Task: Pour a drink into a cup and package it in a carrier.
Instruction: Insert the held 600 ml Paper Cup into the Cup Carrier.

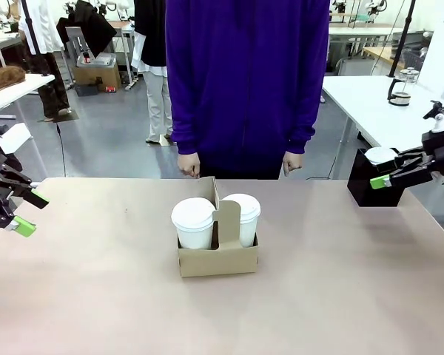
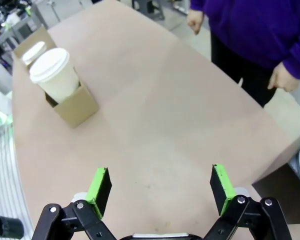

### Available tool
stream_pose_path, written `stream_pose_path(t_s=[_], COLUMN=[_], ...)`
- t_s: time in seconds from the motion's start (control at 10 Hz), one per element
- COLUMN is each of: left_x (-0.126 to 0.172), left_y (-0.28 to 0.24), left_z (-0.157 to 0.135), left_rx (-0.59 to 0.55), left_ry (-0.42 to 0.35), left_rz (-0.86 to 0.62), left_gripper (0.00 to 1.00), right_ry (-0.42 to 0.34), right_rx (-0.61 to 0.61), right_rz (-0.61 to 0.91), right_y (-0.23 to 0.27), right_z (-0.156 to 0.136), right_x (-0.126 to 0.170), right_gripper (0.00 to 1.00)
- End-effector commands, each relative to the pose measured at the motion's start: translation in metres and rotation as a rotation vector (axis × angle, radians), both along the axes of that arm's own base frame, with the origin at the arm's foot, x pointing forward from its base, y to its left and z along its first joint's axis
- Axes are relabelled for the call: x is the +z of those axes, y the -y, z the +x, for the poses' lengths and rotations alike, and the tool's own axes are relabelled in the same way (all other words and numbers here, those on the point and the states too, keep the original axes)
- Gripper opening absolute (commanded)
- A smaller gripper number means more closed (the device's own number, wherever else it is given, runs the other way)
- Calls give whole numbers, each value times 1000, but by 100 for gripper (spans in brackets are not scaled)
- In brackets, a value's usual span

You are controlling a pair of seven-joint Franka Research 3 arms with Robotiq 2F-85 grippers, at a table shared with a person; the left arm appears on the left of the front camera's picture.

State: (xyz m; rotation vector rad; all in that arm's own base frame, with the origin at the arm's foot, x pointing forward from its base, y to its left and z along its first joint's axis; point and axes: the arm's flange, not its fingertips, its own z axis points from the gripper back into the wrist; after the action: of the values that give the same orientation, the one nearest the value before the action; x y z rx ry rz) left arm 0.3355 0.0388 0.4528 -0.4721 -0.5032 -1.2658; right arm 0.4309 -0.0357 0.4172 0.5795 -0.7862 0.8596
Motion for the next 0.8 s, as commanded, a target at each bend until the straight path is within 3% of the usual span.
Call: stream_pose_path(t_s=[0.0, 0.7], left_x=[1, 1], left_y=[1, 1], left_z=[-1, -1], left_rx=[1, 1], left_ry=[-1, -1], left_rz=[-23, -23], left_gripper=[100, 100], right_ry=[29, 29], right_rx=[3, 3], right_rz=[-18, -18], right_y=[3, 3], right_z=[-1, -1], right_x=[6, 6], right_gripper=[100, 100])
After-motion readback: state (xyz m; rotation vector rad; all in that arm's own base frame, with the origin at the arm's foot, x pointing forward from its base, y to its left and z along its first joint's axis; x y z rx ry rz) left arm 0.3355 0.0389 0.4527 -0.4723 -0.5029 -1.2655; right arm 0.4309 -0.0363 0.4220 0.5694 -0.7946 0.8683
